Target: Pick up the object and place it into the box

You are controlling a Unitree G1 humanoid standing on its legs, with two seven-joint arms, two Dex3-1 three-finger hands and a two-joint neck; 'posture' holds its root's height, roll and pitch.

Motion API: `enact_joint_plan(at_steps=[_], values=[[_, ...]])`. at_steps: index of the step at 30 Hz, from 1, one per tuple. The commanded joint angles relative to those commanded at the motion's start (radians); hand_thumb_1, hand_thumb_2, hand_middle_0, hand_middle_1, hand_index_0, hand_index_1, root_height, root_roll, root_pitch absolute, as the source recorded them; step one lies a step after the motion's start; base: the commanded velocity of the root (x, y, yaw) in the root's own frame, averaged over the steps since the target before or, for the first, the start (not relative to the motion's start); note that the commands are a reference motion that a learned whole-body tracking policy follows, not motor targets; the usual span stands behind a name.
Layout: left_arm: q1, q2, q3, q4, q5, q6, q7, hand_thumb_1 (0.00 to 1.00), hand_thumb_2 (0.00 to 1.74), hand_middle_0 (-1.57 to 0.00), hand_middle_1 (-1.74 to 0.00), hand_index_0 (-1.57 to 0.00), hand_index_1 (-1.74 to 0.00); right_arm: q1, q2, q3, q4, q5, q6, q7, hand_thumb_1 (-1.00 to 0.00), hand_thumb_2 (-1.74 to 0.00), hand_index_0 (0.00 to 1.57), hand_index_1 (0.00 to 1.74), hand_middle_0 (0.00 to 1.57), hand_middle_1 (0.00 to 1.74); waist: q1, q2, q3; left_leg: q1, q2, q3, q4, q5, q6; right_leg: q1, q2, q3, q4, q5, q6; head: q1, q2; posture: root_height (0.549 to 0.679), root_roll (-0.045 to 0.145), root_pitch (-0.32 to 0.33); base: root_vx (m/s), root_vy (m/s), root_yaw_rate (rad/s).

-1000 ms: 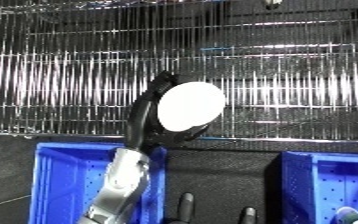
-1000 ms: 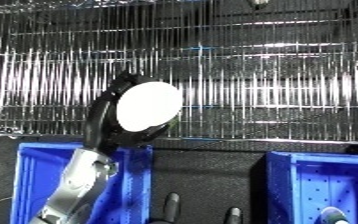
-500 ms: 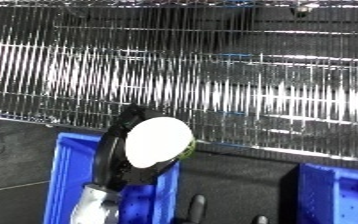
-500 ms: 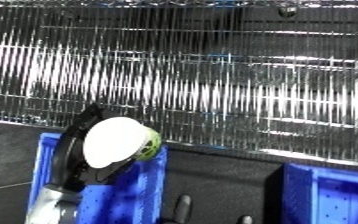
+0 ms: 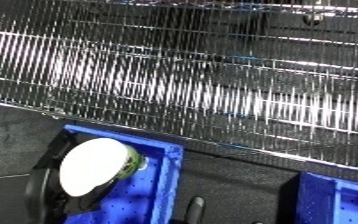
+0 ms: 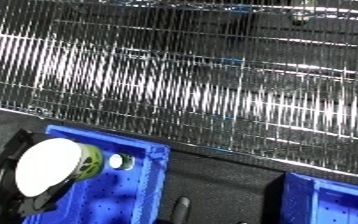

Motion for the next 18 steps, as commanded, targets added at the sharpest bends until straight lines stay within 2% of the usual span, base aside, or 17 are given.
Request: enact_joint_plan(at_steps=[7, 13, 18], values=[[0.042, -0.013, -0.004, 0.245, 0.004, -0.005, 0.012, 1.0, 1.74, -1.57, -1.74, -1.57, -1.74, 0.0, -0.004, 0.005, 0.029, -0.002, 0.016, 0.007, 0.0, 0.0, 0.0, 0.0, 0.0, 0.0, 0.002, -0.01, 0.0, 0.004, 0.007, -0.001, -0.012, 0.018, -0.0021, 0.011, 0.0037, -0.004, 0.005, -0.018, -0.0107, -0.231, -0.015, 0.641, 0.035, 0.09, 0.013, 0.017, 0.022], [0.014, -0.033, 0.051, 0.445, -0.114, 0.024, -0.016, 1.0, 1.74, -1.57, -1.74, -1.57, -1.74, 0.017, 0.0, 0.012, 0.051, -0.026, 0.023, 0.029, 0.0, 0.0, 0.0, 0.0, 0.0, 0.0, -0.012, -0.045, 0.0, 0.007, 0.024, 0.001, -0.025, 0.027, -0.001, 0.013, 0.015, 0.0, 0.012, -0.036, -0.0159, -0.394, -0.006, 0.639, 0.031, 0.09, 0.004, 0.026, -0.026], [-0.044, -0.027, 0.111, 0.604, -0.191, 0.048, -0.059, 1.0, 1.74, -1.57, -1.74, -1.57, -1.74, 0.018, 0.007, 0.034, 0.07, -0.055, 0.025, 0.041, 0.0, 0.0, 0.0, 0.0, 0.0, 0.0, -0.028, -0.08, 0.0, 0.018, 0.043, 0.005, -0.037, 0.033, -0.0041, 0.023, 0.0267, 0.008, 0.011, -0.049, -0.0226, -0.492, -0.012, 0.638, 0.029, 0.085, 0.003, 0.026, -0.048]])
